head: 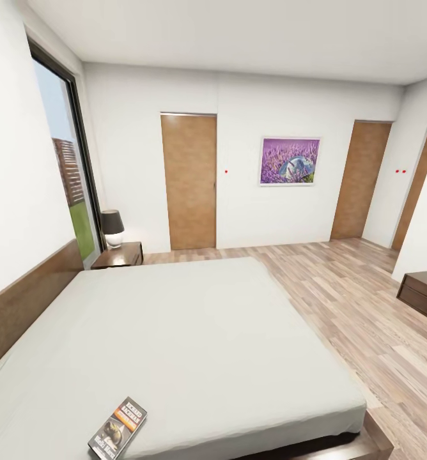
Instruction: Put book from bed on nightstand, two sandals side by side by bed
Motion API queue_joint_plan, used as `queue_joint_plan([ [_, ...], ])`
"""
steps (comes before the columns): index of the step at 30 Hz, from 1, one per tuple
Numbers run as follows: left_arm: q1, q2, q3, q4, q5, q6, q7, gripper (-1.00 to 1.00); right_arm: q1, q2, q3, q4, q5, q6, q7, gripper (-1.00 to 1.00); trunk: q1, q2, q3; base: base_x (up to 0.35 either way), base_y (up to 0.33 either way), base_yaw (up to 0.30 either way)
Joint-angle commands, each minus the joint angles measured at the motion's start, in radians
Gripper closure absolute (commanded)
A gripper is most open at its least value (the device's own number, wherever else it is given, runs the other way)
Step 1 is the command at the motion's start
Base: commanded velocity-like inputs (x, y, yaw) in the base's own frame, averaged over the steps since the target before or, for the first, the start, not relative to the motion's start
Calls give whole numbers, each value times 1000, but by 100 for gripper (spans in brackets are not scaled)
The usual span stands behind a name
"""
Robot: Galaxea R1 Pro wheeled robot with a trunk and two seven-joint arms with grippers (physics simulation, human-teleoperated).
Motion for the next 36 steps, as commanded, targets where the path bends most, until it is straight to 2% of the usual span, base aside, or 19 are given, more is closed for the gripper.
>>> queue_joint_plan([
  [1, 1, 0, -7, -2, 19, 1, -2, -100, 0, 2, -8, 0, 9, 2, 7, -100, 0, -1, 0, 0, 0, 0],
  [10, 3, -6, -8, -3, 86, -24, -3, -100, 0, 5, -7, 13, 9, -4, 7, -100, 0, -1, 0, 0, 0, 0],
  [16, -7, 2, -4, -3, 88, -5, 1, -100, 12, -23, 19, -16, 39, 17, -15, -100, 0, -1, 0, 0, 0, 0],
  [20, -7, 2, -4, -3, 88, -5, 1, -100, 12, -46, 19, -33, 44, 17, -15, -100, 0, -1, 0, 0, 0, 0],
  [36, -7, 2, -4, -3, 88, -5, 1, -100, 12, -47, 19, -33, 44, 17, -15, -100, 0, -1, 0, 0, 0, 0],
])
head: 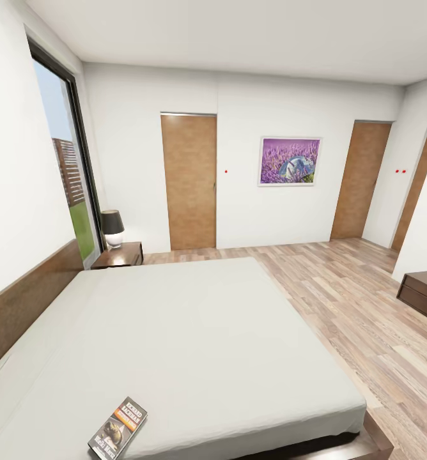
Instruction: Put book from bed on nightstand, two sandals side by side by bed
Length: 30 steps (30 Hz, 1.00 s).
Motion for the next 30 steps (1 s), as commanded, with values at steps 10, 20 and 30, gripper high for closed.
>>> queue_joint_plan([
  [10, -1, -4, -8, -1, 11, 6, -3, -100, -4, 3, -2, 8, 13, -2, 9, -100, 0, -1, 0, 0, 0, 0],
  [20, -2, -11, -9, 1, 11, 5, -6, -100, -9, 5, 36, 25, 28, -10, 11, -100, 0, -1, 0, 0, 0, 0],
  [30, -3, -11, -9, 0, 11, 2, -6, -100, -10, 6, 41, 29, 28, -13, 14, -100, 0, -1, 0, 0, 0, 0],
])
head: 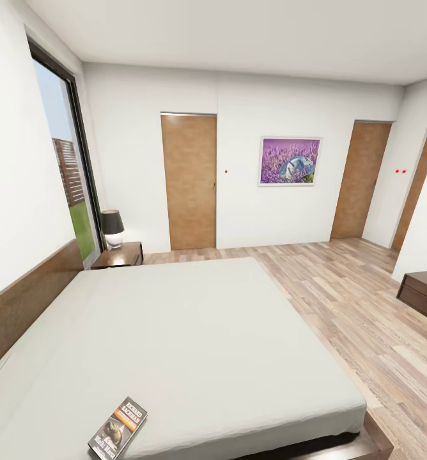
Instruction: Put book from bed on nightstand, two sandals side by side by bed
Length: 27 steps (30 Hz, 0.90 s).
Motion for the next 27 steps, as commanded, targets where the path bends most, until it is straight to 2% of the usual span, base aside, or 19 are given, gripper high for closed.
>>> queue_joint_plan([
  [1, 0, 1, -7, -1, 11, 4, -2, -100, 0, 1, -8, -2, 8, 3, 10, -100, 0, -1, 0, 0, 0, 0],
  [8, 0, 1, -7, -1, 11, 4, -2, -100, 0, 2, -8, 0, 3, 3, 31, -100, 0, -1, 0, 0, 0, 0],
  [16, 0, 1, -7, -1, 11, 3, -2, -100, 0, 3, -10, -1, 1, 3, 146, -100, 0, -1, 0, 0, 0, 0],
  [27, 0, 1, -7, -2, 10, 3, -2, -100, 0, 4, -10, 0, 0, -30, 200, -100, 0, -1, 0, 0, 0, 0],
])
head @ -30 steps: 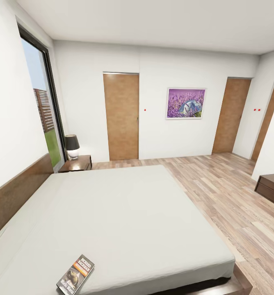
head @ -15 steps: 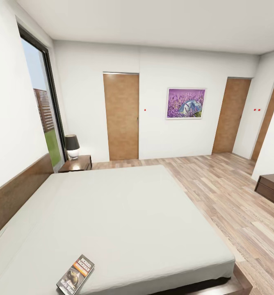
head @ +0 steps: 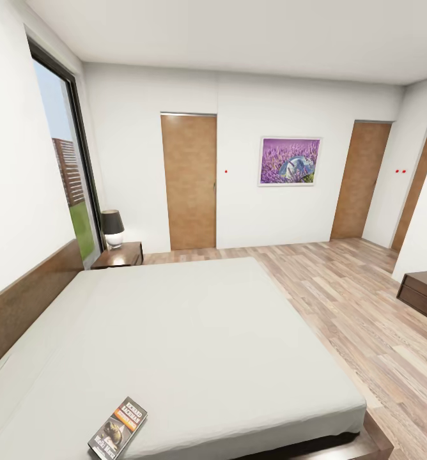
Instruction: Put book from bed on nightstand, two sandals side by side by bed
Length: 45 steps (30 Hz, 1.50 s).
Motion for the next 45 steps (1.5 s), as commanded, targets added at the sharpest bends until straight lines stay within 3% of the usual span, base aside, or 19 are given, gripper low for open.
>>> queue_joint_plan([
  [1, 0, 1, -7, -2, 11, 5, -2, -100, 0, 1, -8, -2, 6, 3, 11, -100, 0, -1, 0, 0, 0, 0],
  [17, -1, 1, -5, 1, 12, 3, 6, -100, 0, 2, -9, -2, 7, -27, 27, -100, 0, -1, 0, 0, 0, 0],
  [28, 0, -1, -4, 1, 12, -2, 158, -100, -1, 4, -7, -2, 8, -35, 25, -100, 0, -1, 0, 0, 0, 0],
  [34, 1, 2, -4, 1, 15, -19, 180, -100, -1, 4, -7, -2, 8, -34, 21, -100, 0, -1, 0, 0, 0, 0],
  [39, 1, 9, -1, 0, 17, -29, 157, -100, 0, 5, -6, -2, 8, -34, 17, -100, 0, -1, 0, 0, 0, 0],
  [45, 1, 16, 10, 5, 18, -38, 15, -100, 0, 6, -4, -2, 8, -34, 14, -100, 0, -1, 0, 0, 0, 0],
])
